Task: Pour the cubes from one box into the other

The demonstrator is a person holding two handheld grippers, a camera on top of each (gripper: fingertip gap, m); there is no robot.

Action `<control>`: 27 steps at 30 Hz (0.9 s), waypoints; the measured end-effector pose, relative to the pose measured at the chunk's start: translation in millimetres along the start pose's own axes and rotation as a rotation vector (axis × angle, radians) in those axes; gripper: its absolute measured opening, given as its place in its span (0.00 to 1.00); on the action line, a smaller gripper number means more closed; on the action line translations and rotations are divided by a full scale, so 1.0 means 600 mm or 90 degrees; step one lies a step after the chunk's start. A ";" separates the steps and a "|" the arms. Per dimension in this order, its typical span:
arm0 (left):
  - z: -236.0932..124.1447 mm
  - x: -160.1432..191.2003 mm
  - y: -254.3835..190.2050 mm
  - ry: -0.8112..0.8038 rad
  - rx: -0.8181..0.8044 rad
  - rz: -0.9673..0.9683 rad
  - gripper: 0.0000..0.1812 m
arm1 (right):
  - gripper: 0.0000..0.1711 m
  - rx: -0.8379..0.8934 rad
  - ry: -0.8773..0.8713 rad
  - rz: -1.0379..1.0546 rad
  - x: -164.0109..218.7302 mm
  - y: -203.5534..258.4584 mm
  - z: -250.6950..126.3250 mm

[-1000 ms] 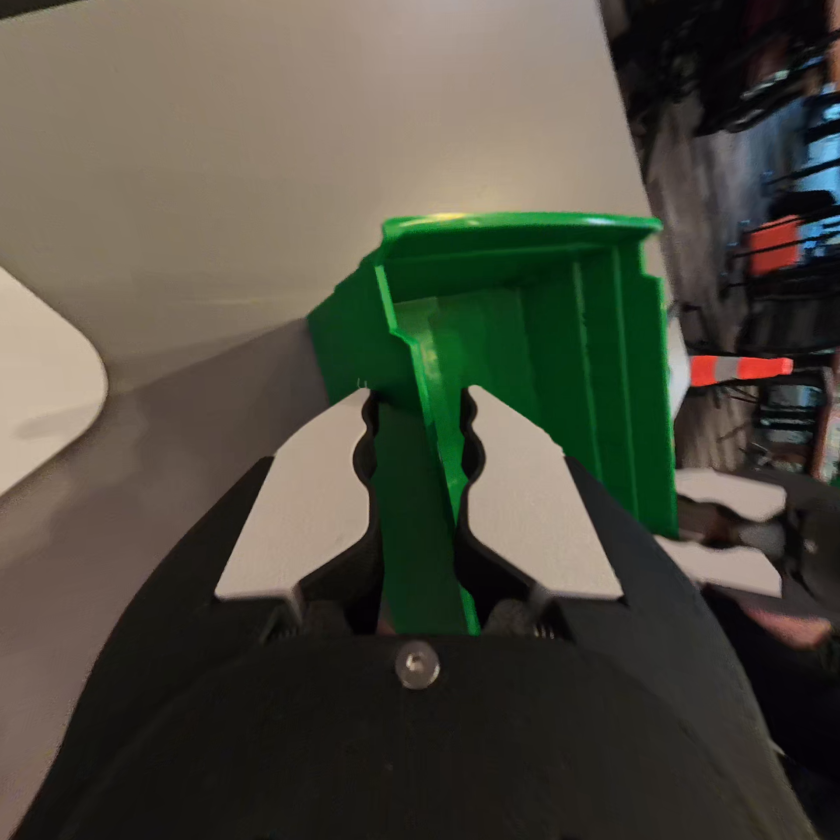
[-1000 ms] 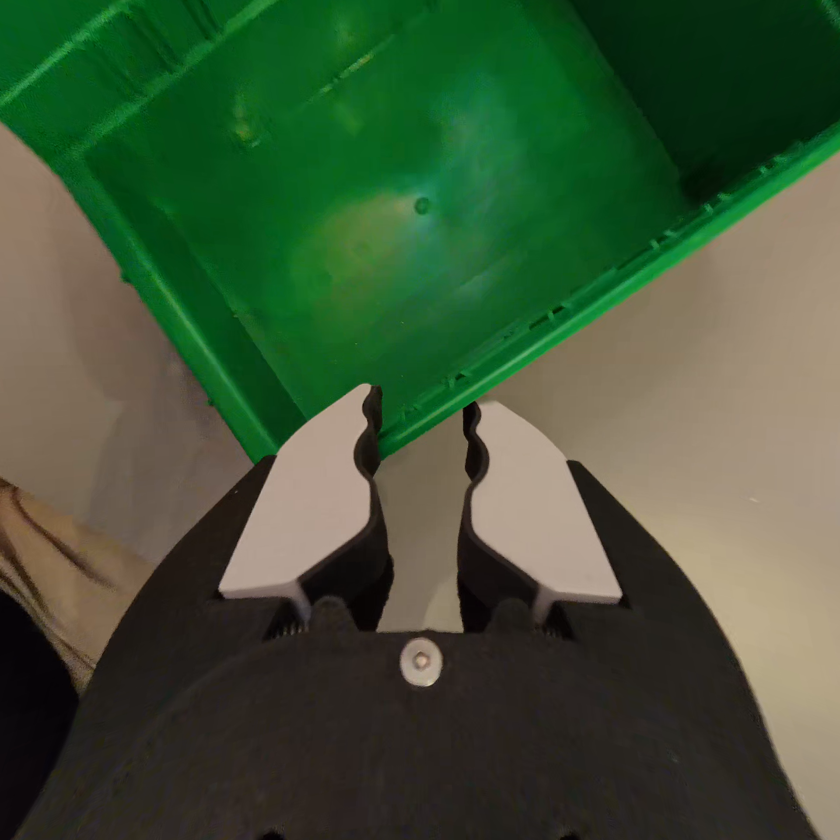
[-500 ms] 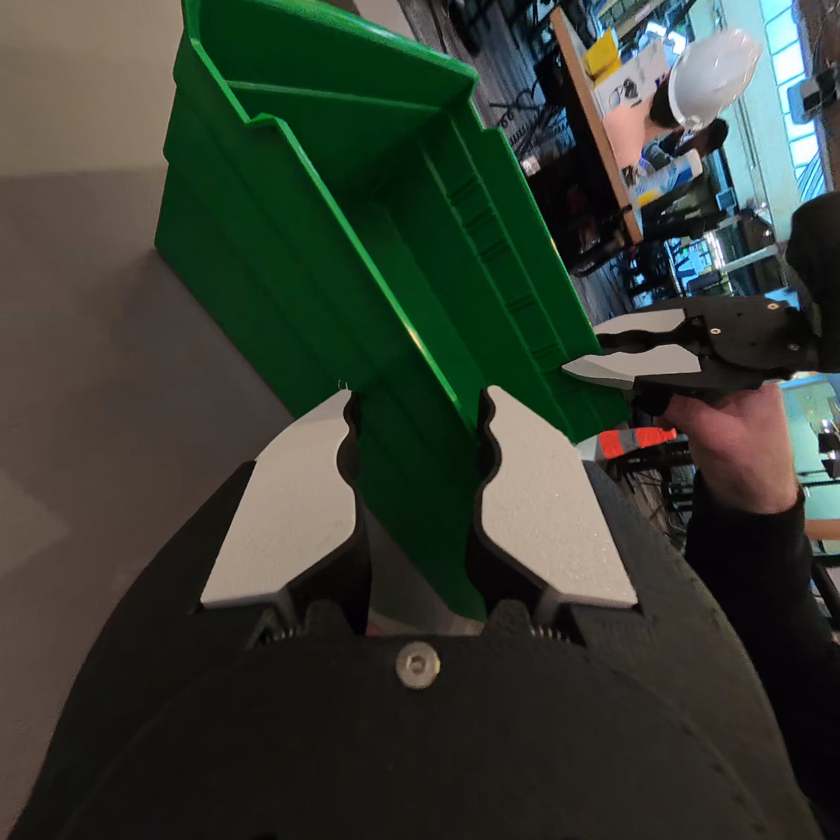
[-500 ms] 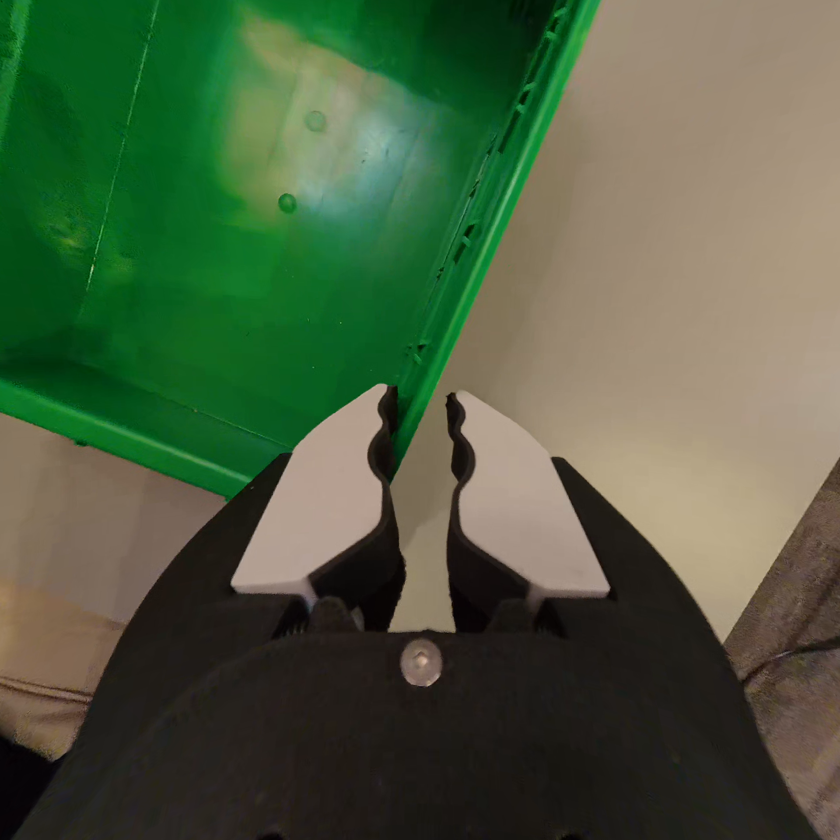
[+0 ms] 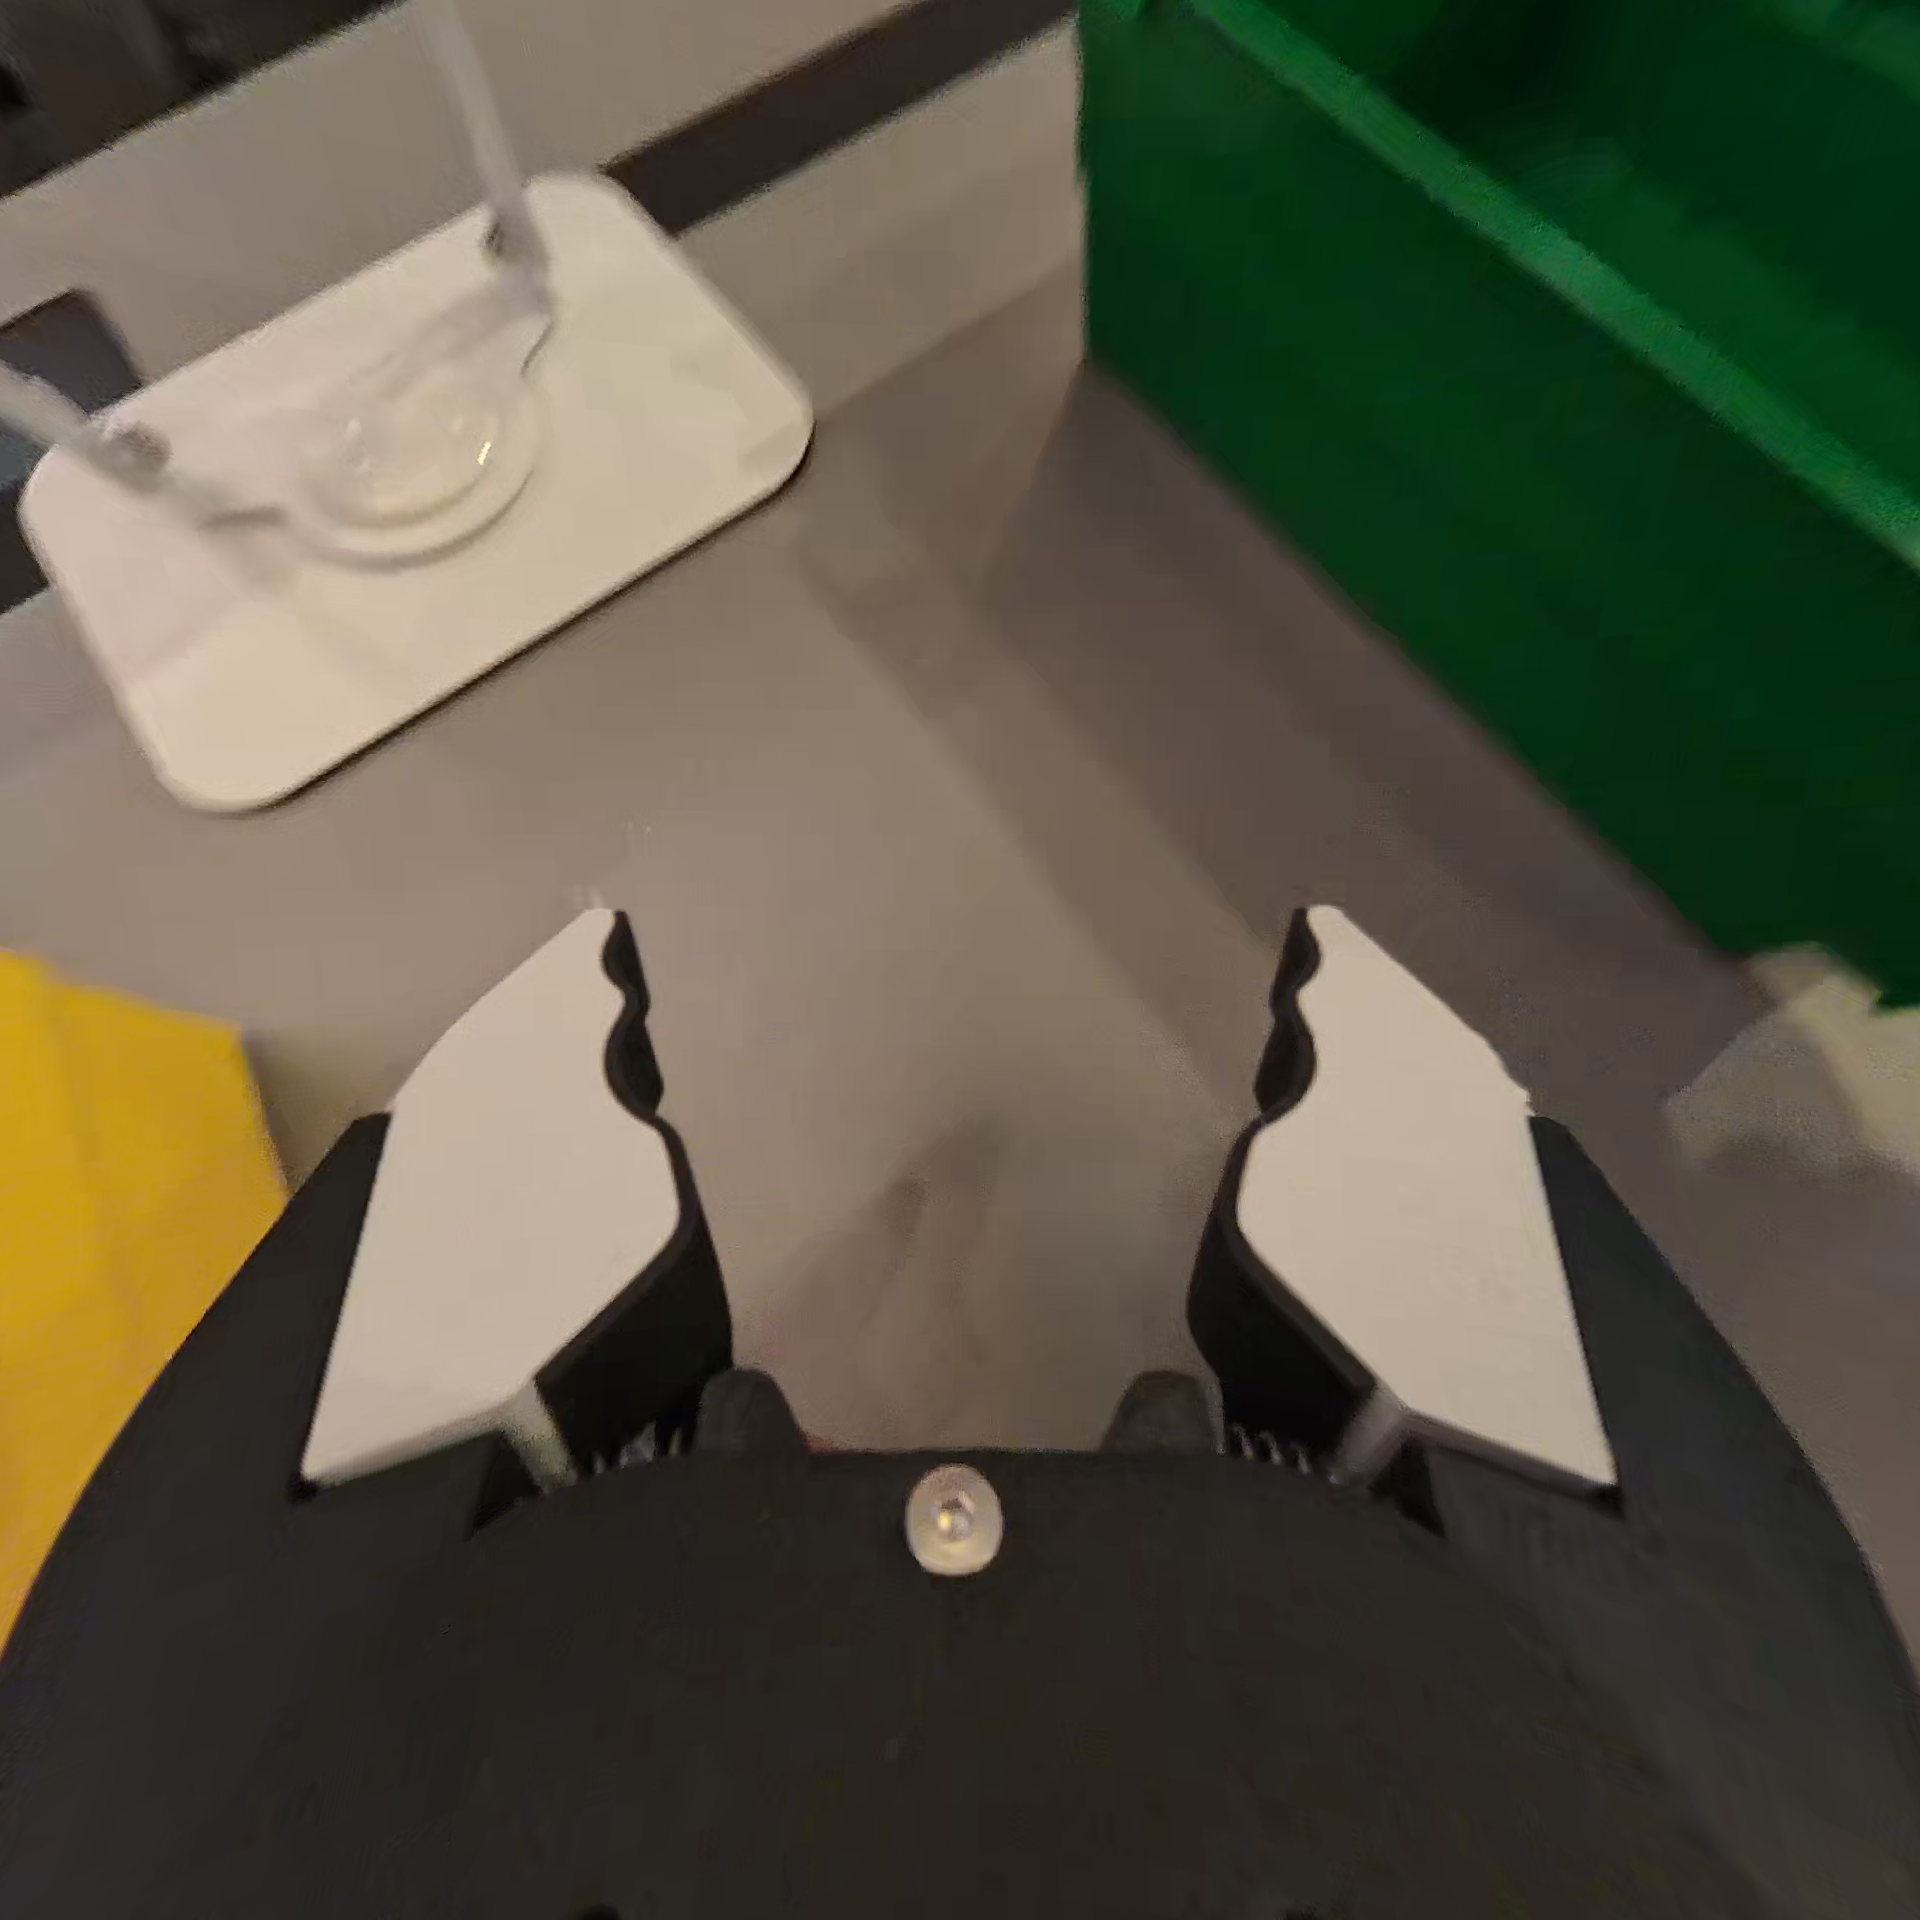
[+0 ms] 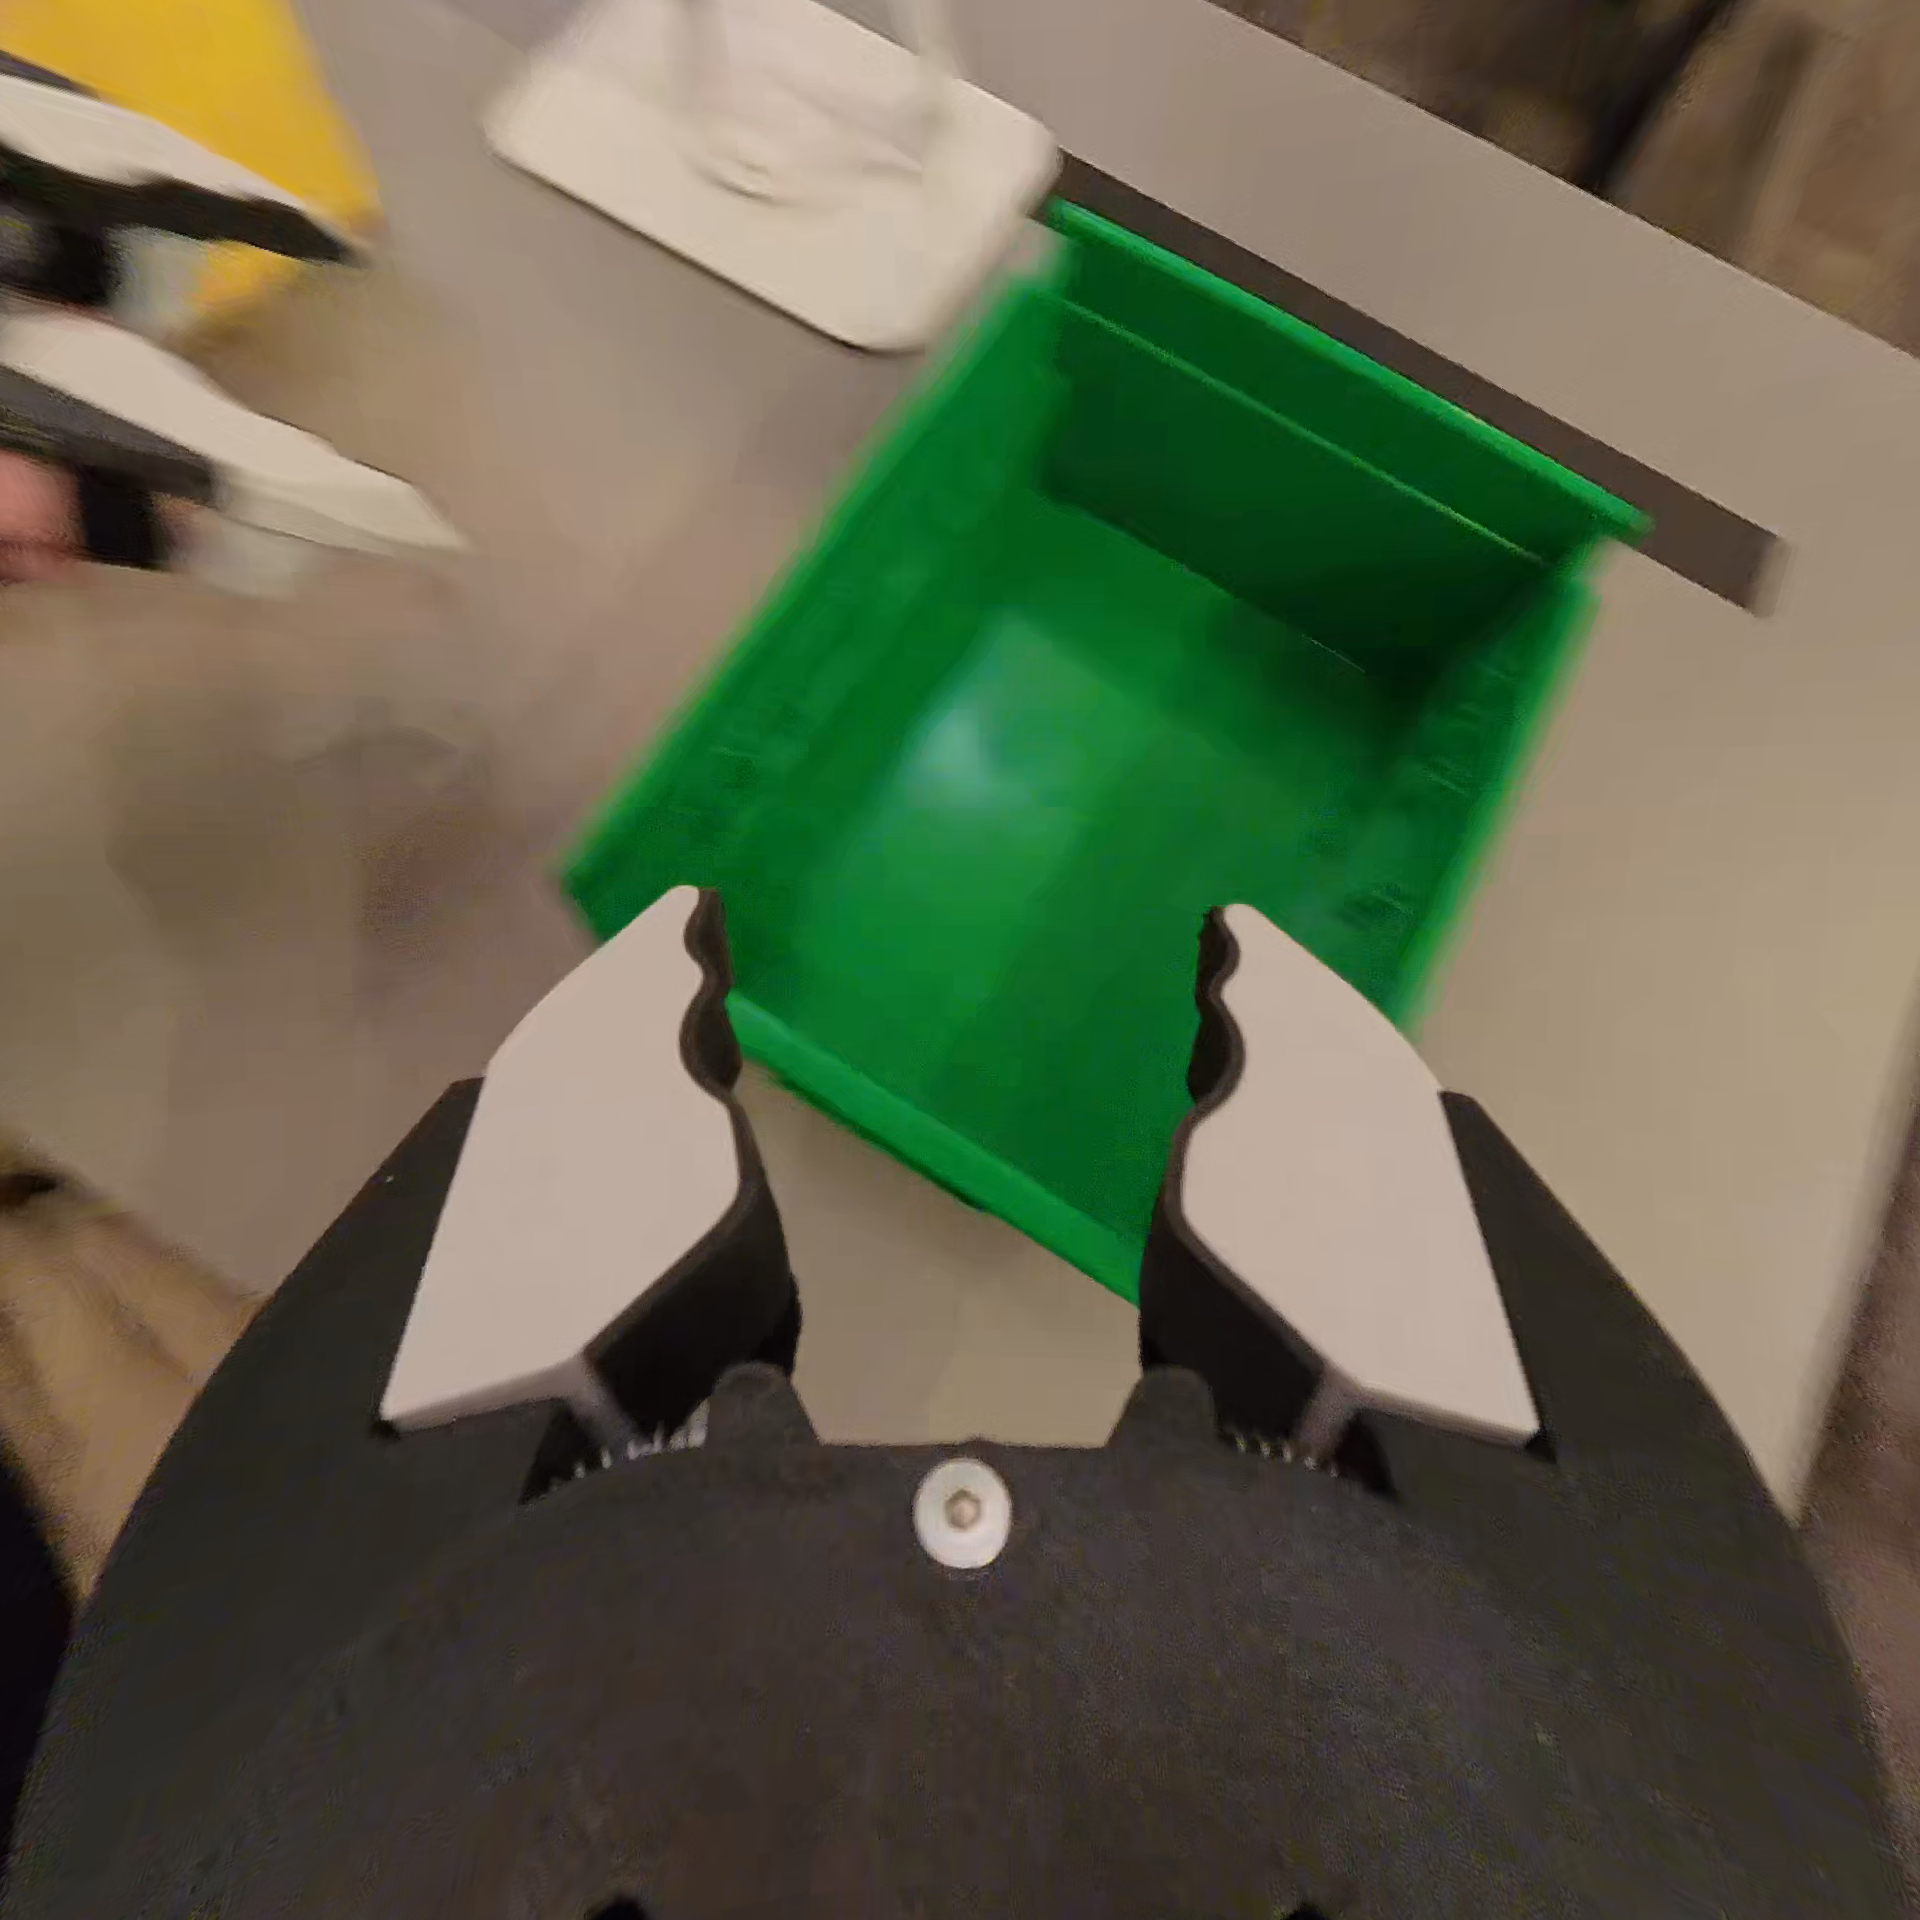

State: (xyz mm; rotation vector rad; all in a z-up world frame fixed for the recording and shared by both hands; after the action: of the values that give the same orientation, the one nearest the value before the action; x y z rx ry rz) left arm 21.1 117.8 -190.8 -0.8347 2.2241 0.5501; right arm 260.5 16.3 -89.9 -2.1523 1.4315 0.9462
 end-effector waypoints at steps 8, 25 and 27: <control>-0.052 0.119 0.018 0.063 -0.072 0.001 0.68 | 0.60 -0.237 0.015 -0.194 0.018 0.310 0.094; -0.037 0.205 -0.010 0.099 -0.051 -0.052 0.71 | 0.69 -0.247 0.123 -0.257 0.144 0.328 0.297; -0.036 0.205 -0.011 0.095 -0.047 -0.051 0.70 | 0.67 -0.252 0.103 -0.248 0.140 0.324 0.300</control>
State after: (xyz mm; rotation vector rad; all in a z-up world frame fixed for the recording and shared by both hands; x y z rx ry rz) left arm -52.2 50.8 -266.3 -1.0289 2.3041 0.5490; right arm 46.3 -2.1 -266.2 -2.7183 0.8820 0.9834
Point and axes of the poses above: each gripper's, where its closed fingertips meet, z out along the fingers, x out of its underside, y = z × x across the jaws, the point moved 2 cm from there along -z, back along the fingers, and after that the axes turned 8 degrees about z, right-handed, at the moved point
